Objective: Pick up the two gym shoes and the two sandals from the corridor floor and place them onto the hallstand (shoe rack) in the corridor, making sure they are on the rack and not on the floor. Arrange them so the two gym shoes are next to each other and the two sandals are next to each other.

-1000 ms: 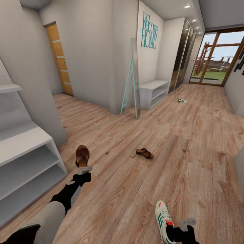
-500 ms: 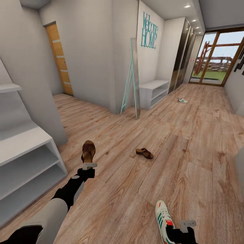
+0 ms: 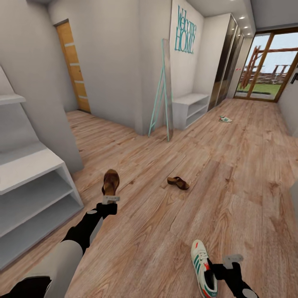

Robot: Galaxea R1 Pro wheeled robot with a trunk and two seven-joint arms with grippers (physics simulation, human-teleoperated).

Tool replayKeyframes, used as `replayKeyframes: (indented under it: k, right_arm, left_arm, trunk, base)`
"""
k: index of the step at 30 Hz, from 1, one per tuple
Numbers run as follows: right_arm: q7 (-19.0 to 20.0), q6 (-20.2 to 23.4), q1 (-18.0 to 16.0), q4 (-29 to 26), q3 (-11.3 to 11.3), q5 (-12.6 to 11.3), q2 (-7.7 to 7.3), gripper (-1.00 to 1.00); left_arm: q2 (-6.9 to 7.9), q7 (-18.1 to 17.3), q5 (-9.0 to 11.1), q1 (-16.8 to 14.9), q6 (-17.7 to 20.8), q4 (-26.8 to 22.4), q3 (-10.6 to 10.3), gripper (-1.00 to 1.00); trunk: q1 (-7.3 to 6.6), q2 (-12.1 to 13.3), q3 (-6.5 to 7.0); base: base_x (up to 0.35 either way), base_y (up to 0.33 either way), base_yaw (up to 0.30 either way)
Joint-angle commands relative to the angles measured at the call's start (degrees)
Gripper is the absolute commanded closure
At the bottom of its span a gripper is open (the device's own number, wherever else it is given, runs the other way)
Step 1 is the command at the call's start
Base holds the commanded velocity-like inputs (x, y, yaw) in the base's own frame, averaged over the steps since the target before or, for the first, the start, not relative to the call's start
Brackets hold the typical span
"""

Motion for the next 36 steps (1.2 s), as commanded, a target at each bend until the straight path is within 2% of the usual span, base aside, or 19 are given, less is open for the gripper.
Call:
replayKeyframes:
  k: [1, 5, 21, 29, 36]
  right_arm:
    - [0.45, 3.44, -0.45, -1.65, -0.45, 0.51, 0.06, -1.00]
    - [0.50, 5.97, -1.45, -2.09, -0.44, 0.50, 0.08, -1.00]
    - [0.53, 5.98, -1.54, -1.84, -0.60, 0.51, 0.06, -1.00]
    - [0.60, 5.98, -1.54, -1.86, -0.62, 0.51, 0.06, -1.00]
    - [0.62, 5.98, -1.54, -1.86, -0.62, 0.51, 0.06, -1.00]
  left_arm:
    - [-0.06, -0.69, -0.80, -0.06, 0.34, -0.11, 0.34, 1.00]
    - [-0.20, -0.83, -0.79, -0.16, 0.40, -0.13, 0.31, 1.00]
    - [-0.10, -0.87, -0.79, 0.14, 0.37, -0.10, 0.47, 1.00]
    - [-0.08, -0.87, -0.79, 0.24, 0.35, -0.10, 0.48, 1.00]
    - [-0.09, -0.87, -0.79, 0.25, 0.35, -0.10, 0.48, 1.00]
  trunk:
    - [0.21, -0.44, -0.33]
    - [1.09, -2.04, -1.40]
    - [4.61, -8.46, -5.71]
    - [6.36, -11.67, -7.86]
    - [6.54, -11.76, -9.96]
  base:
    - [0.000, 0.000, 0.080]
    - [0.000, 0.000, 0.080]
    - [0.000, 0.000, 0.047]
    - [0.000, 0.000, -0.086]
    - [0.000, 0.000, -0.173]
